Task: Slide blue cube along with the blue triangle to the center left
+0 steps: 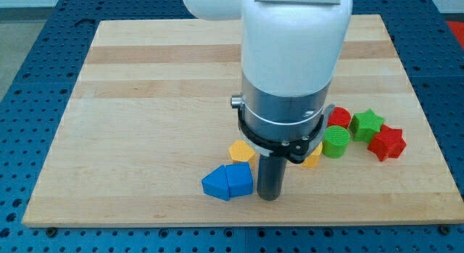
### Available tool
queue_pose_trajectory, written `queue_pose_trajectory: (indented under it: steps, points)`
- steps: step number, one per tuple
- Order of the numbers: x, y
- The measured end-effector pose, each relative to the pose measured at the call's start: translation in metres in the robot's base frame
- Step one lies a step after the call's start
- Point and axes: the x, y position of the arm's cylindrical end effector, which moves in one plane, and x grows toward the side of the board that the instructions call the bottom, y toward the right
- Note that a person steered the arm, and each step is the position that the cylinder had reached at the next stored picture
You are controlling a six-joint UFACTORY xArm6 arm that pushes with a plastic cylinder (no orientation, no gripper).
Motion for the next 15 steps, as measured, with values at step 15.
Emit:
queue_pose_trajectory:
  steps: [15]
  points:
    - [-0.136,-0.252]
